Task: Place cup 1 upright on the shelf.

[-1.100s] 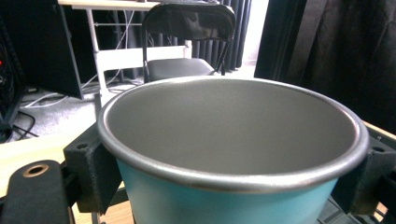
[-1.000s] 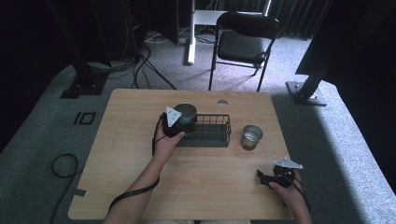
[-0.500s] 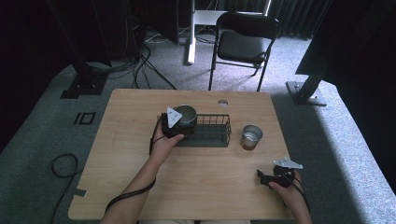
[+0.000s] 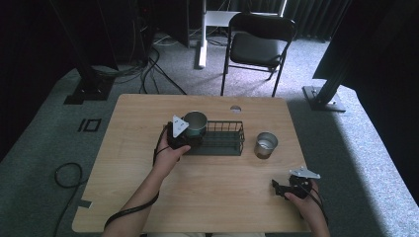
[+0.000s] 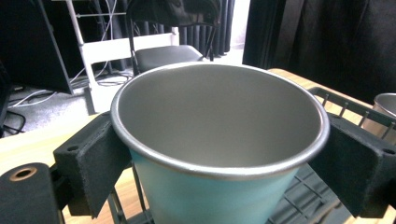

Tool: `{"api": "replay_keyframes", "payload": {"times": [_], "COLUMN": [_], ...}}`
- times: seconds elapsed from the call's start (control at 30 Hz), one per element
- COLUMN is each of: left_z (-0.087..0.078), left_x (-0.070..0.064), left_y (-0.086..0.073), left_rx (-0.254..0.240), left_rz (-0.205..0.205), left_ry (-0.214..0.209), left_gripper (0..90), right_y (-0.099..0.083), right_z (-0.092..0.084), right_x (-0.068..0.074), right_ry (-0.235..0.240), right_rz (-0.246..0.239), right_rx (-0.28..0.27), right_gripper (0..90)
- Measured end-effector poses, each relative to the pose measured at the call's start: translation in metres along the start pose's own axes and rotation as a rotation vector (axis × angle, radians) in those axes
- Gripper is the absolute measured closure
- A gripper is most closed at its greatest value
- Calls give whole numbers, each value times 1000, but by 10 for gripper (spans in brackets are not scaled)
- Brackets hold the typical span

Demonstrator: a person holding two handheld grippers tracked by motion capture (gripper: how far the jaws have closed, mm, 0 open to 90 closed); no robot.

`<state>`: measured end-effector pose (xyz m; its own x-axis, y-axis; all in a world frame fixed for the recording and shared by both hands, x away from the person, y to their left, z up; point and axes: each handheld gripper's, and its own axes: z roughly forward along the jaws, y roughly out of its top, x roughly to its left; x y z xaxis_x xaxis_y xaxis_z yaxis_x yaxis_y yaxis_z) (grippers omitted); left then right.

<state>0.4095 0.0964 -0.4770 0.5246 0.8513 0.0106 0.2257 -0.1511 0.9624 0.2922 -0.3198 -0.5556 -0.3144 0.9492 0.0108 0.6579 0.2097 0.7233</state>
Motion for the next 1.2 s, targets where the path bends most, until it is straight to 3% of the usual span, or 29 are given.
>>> {"api": "replay_keyframes", "payload": {"times": [0.37,1.2], "left_z": [-14,-46], "left_x": [1,11], "left_y": [1,-4], "left_rx": [14,27], "left_rz": [25,41], "left_ry": [-14,-28], "left_gripper": [99,99], "right_y": [0,0], "right_z": [0,0], "right_x": [0,0], "right_ry": [0,0], "right_rz": [0,0], "right_rx": [0,0], "right_gripper": [111,111]}}
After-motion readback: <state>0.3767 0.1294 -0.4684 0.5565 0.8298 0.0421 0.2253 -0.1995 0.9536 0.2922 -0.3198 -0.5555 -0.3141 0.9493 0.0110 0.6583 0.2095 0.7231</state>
